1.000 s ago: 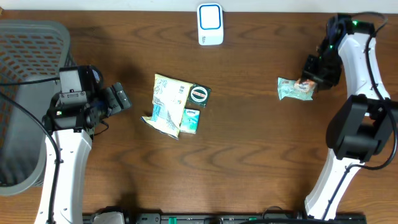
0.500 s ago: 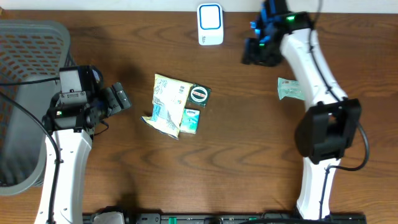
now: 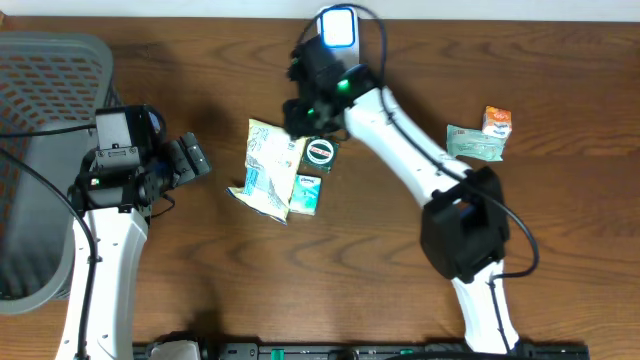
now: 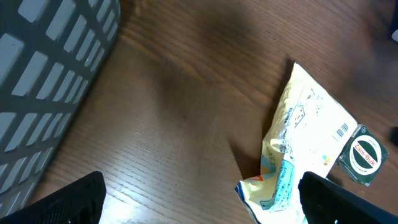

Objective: Scan the item barcode
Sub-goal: 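Move the right gripper to the green Zam-Buk ointment box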

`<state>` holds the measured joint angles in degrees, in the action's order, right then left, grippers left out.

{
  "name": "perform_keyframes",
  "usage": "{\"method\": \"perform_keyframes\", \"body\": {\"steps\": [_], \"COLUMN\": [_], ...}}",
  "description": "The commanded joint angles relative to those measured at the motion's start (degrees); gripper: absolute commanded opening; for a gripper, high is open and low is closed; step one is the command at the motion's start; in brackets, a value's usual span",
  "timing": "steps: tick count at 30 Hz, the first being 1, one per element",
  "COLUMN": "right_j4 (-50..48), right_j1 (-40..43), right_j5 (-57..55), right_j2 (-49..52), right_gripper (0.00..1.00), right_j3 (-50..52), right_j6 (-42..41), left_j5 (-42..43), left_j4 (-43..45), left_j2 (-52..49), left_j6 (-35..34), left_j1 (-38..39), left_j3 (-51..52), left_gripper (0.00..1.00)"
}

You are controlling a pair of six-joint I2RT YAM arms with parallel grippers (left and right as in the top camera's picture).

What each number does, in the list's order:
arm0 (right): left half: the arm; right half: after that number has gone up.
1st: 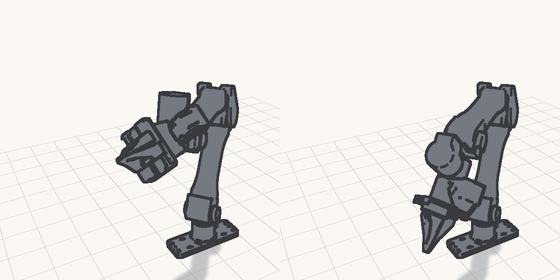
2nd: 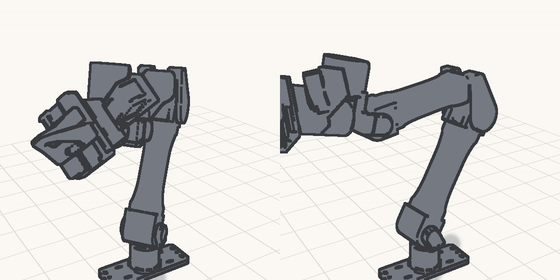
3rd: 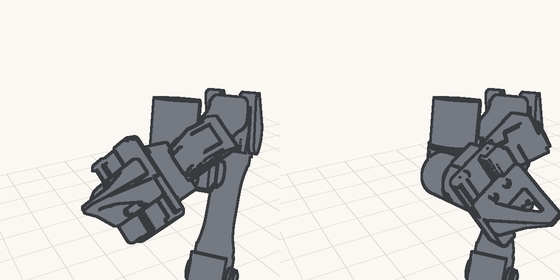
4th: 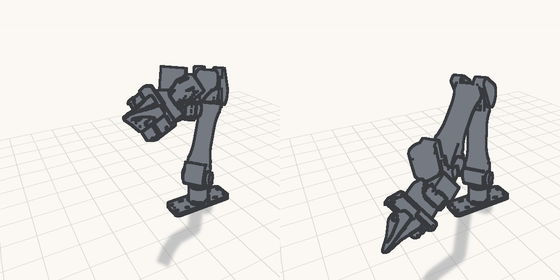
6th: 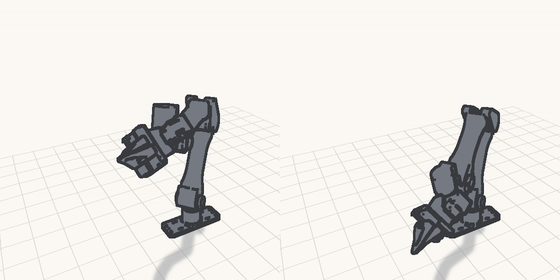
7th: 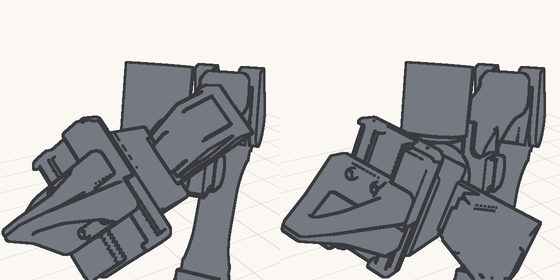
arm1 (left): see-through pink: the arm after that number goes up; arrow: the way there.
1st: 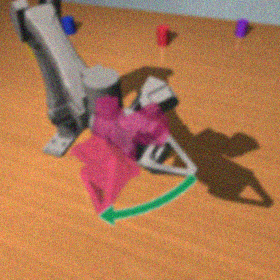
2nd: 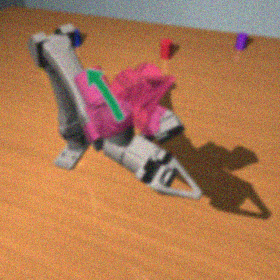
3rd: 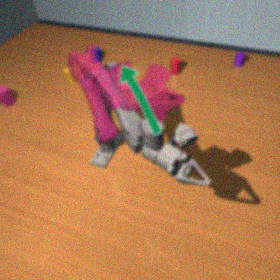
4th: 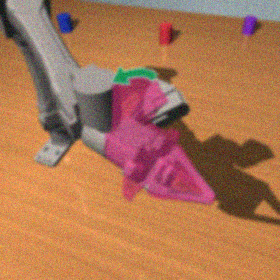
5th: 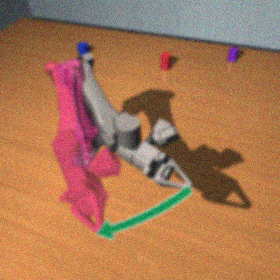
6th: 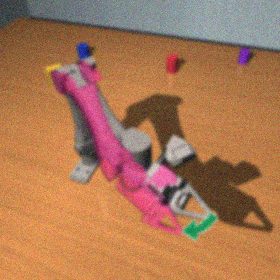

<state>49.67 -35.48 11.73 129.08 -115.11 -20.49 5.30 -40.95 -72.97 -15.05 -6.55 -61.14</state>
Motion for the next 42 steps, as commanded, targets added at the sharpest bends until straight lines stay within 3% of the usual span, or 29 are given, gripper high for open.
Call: {"method": "perform_keyframes", "body": {"steps": [1,10,14,23,28,33,42], "right_j4": [-1.09,-1.49,-1.46,3.34,9.49,12.46,16.94], "right_j1": [-1.44,-0.94,-0.83,-0.79,0.35,2.73,9.2], "right_j5": [-1.16,-1.09,-1.99,-4.83,-9.29,-9.22,-9.22], "right_j2": [4.5,7.58,7.72,8.66,8.66,8.04,4.2], "right_gripper": [0.4,0.08,0.02,0.03,0.1,0.09,0.14], "right_j3": [0.48,0.48,0.48,0.5,0.5,0.44,0.37], "right_j6": [-1.68,-4.81,-4.87,-5.81,-5.55,-2.64,4.63], "left_j5": [0.09,0.09,0.09,0.09,0.09,0.09,0.09], "left_j4": [-0.15,-0.15,-0.15,-0.15,-0.15,-0.15,-0.15], "left_j2": [-0.13,-0.13,-0.13,-0.13,-0.13,-0.13,-0.13], "left_j6": [-0.09,-0.09,-0.09,-0.09,-0.09,-0.09,-0.09], "left_j1": [-0.2,-0.2,-0.2,-0.2,-0.2,-0.2,-0.2], "left_j3": [-0.04,-0.04,-0.04,-0.04,-0.04,-0.04,-0.04], "left_gripper": [0.98,0.98,0.98,0.98,0.98,0.98,0.98]}}
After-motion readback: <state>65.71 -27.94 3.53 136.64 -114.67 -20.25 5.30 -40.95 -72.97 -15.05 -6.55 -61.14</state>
